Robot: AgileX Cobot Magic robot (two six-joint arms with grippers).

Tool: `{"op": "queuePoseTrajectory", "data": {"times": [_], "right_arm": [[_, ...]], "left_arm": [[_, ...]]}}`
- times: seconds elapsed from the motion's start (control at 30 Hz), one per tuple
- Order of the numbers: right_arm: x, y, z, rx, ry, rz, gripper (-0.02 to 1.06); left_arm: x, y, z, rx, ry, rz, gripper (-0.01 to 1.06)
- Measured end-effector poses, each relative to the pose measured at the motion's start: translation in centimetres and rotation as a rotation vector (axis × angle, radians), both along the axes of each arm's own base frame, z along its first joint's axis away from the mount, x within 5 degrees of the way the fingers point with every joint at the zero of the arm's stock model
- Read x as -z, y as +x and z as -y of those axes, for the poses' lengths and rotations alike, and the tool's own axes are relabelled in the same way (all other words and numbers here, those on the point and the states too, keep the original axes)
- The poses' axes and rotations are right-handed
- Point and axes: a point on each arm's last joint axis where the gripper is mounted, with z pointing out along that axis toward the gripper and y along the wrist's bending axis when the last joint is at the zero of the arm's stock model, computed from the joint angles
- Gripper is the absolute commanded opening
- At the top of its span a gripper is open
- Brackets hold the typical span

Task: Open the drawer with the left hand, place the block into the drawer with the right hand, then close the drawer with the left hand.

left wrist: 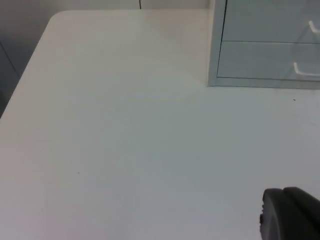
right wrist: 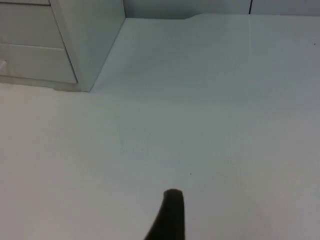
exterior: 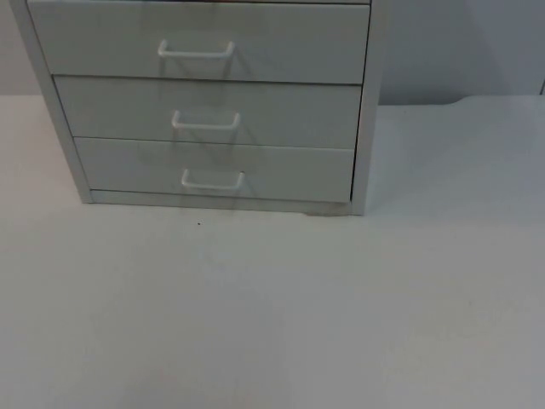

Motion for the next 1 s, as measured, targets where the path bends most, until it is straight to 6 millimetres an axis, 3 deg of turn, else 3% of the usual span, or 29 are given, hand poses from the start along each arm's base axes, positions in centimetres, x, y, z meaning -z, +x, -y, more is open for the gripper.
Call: {"op": "queuePoseTrajectory", "data": {"times": [0.63, 0.8, 0.9, 0.93, 0.97, 1.0], "right_arm": [[0.14, 0.06, 0.0, -0.002, -0.003, -0.005, 0.73], [0.14, 0.06, 0.0, -0.002, -0.003, -0.005, 0.87], [0.14, 0.06, 0.0, -0.002, -0.003, -0.005, 1.05], [0.14, 0.06, 0.0, -0.002, -0.003, -0.005, 1.05], [0.14, 0.06, 0.0, -0.002, -0.003, -0.005, 1.05], [0.14, 0.06, 0.0, -0.002, -0.003, -0.005, 1.05]], "left_arm": [[0.0, 0.0, 0.0, -0.002, -0.003, 0.0, 0.0], [0.0, 0.0, 0.0, -0.002, -0.003, 0.0, 0.0], [0.0, 0.0, 0.0, -0.002, -0.003, 0.0, 0.13], [0.0, 0.0, 0.0, -0.002, -0.003, 0.0, 0.24], [0.0, 0.0, 0.0, -0.002, -0.003, 0.0, 0.24], [0.0, 0.0, 0.0, -0.002, -0.003, 0.0, 0.47]]}}
